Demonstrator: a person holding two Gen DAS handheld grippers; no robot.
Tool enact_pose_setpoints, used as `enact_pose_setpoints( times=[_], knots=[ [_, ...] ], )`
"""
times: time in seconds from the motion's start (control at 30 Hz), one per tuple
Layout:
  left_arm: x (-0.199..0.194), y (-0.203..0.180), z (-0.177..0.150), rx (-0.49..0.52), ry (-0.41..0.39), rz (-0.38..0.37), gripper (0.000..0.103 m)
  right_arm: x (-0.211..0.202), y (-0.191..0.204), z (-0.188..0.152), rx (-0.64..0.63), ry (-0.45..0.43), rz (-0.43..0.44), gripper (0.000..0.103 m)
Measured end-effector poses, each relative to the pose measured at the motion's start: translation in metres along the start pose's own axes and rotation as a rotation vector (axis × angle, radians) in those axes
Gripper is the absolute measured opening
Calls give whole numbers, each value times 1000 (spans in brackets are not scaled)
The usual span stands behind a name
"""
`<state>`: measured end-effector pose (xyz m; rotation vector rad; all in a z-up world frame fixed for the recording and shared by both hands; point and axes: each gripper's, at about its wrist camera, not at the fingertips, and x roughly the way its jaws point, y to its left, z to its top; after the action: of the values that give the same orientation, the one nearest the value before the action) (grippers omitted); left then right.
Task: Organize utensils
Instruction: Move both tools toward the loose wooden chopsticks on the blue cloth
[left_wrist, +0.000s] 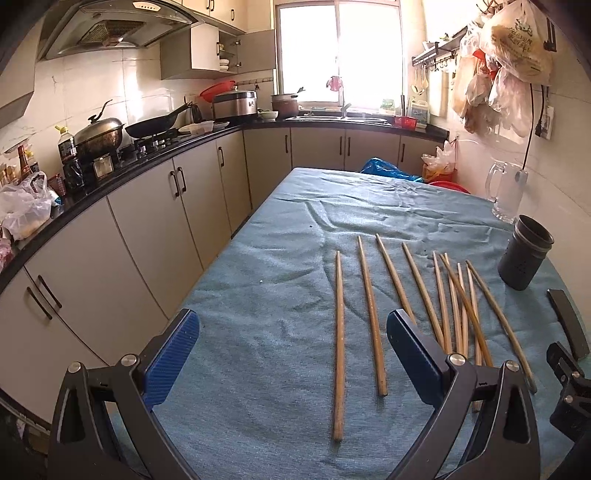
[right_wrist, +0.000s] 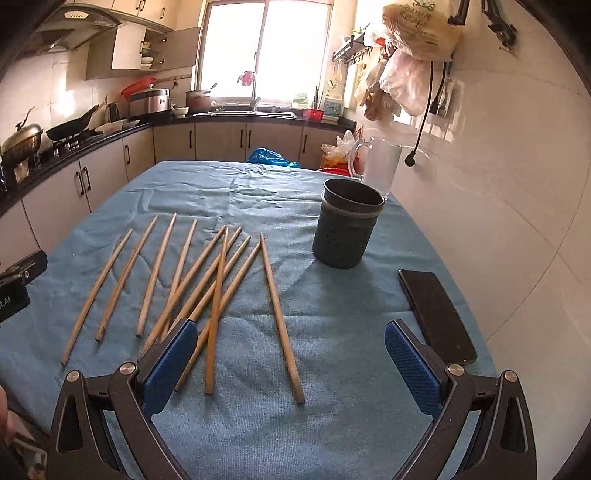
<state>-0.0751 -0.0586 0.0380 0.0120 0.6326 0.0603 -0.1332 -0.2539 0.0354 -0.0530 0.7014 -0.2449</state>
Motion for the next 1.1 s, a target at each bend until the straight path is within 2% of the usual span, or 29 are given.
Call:
enact_pose_setpoints(
  times=[1.1],
  knots=[
    [16,4,5,-2,32,7,101,13,16,4,-63,18,-24,102]
  ],
)
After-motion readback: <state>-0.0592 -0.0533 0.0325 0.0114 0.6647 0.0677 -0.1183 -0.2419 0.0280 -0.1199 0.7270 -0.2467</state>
